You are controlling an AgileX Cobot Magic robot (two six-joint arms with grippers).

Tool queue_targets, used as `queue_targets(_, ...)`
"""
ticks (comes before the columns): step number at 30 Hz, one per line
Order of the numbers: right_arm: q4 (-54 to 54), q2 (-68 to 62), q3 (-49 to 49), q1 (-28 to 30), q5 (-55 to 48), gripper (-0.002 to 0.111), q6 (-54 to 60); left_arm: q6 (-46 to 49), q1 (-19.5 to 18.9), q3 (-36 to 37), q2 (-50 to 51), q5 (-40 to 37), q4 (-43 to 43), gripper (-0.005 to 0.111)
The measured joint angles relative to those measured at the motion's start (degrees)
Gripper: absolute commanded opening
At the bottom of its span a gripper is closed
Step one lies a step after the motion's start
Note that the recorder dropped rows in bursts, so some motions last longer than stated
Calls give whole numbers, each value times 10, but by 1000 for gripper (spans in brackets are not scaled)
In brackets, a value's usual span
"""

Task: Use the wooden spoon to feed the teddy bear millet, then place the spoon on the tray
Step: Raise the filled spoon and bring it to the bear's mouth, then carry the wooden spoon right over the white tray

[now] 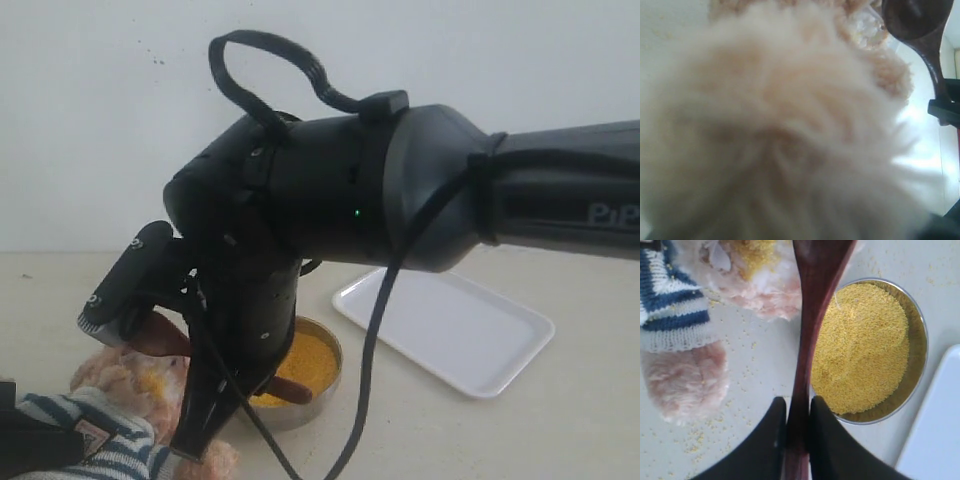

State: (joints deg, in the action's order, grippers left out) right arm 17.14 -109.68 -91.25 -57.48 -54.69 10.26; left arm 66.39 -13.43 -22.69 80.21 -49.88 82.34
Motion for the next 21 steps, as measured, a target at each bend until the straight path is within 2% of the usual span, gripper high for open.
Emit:
queue_targets(7,53,0,0,-22,-9,0,-40,0,0,0,0,0,0,4)
queue_targets(18,83,0,0,-24,-26,0,-56,0,0,0,0,0,0,4)
queue_targets(21,58,0,0,4,6,0,-57,1,0,0,0,0,0,4)
